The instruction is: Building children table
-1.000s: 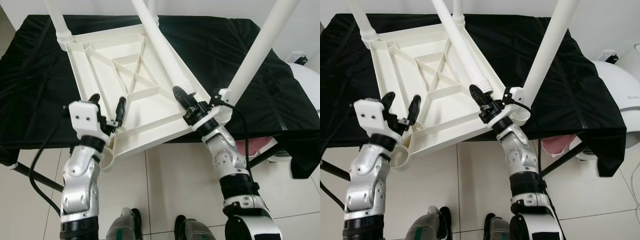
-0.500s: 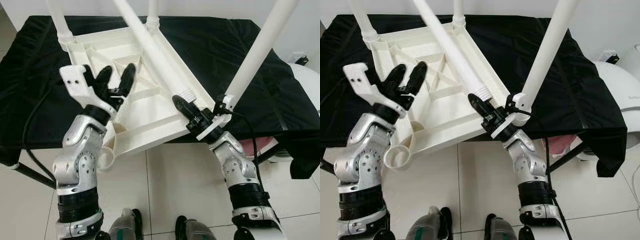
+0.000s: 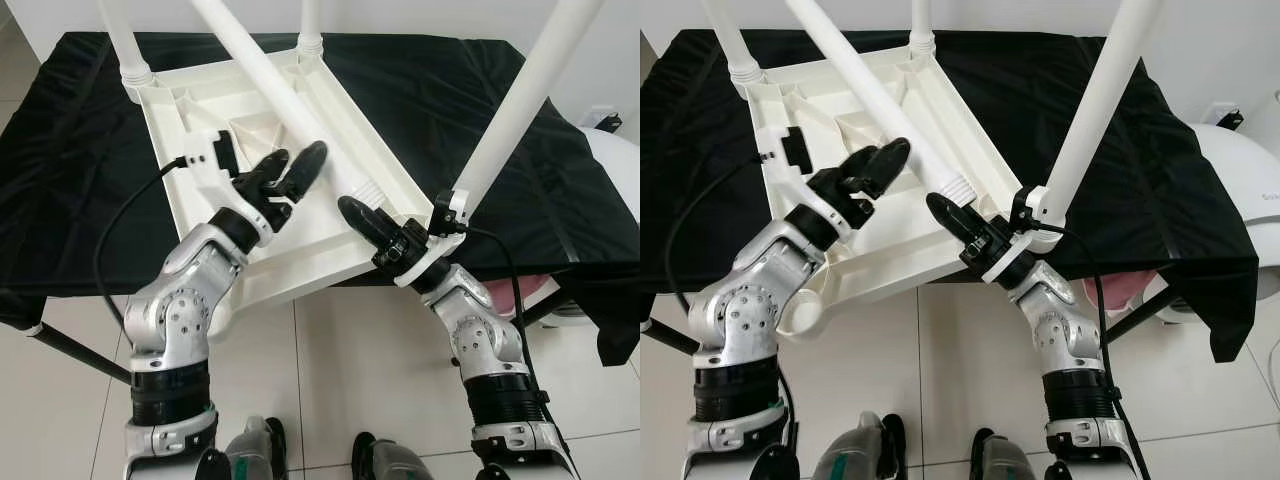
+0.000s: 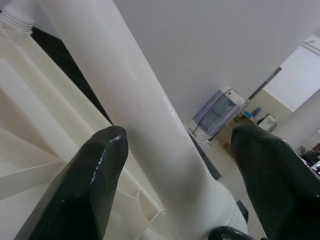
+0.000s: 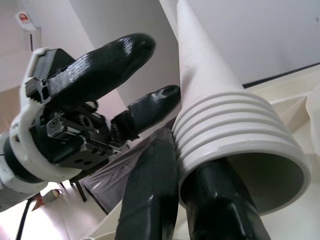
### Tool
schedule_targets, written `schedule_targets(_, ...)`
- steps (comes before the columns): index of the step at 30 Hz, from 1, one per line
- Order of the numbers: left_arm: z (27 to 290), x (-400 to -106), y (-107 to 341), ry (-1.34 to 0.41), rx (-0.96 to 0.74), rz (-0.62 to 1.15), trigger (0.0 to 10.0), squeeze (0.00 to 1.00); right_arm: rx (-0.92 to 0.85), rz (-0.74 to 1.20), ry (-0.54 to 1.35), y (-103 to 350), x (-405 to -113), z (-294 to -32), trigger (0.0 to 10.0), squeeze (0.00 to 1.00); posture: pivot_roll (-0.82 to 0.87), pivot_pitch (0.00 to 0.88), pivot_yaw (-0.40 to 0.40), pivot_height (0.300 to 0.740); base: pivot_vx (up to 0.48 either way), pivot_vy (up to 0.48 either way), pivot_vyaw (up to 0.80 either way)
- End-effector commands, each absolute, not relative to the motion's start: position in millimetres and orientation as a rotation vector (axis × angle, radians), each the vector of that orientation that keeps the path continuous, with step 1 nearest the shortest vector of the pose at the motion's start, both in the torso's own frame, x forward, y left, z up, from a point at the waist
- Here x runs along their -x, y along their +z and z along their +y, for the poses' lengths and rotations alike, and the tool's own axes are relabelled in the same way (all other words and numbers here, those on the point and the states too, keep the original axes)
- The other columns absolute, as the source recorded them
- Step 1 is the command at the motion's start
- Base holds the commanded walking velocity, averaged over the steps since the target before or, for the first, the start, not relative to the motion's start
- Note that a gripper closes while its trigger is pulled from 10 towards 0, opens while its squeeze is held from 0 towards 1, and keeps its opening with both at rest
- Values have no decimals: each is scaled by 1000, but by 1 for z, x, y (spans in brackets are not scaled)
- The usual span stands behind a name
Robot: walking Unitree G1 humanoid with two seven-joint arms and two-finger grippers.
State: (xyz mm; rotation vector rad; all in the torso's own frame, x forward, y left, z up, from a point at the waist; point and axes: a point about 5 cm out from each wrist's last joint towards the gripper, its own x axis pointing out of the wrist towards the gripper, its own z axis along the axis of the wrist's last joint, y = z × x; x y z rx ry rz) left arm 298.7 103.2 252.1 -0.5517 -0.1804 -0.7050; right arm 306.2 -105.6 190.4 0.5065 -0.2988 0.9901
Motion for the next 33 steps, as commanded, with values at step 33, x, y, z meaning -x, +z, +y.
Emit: schedule_targets(33,113,-328,267,-808,686,-105,10000,0,-533,-288,1165,194,-284,-103,10000,0,2,137,31,740,0,0,0)
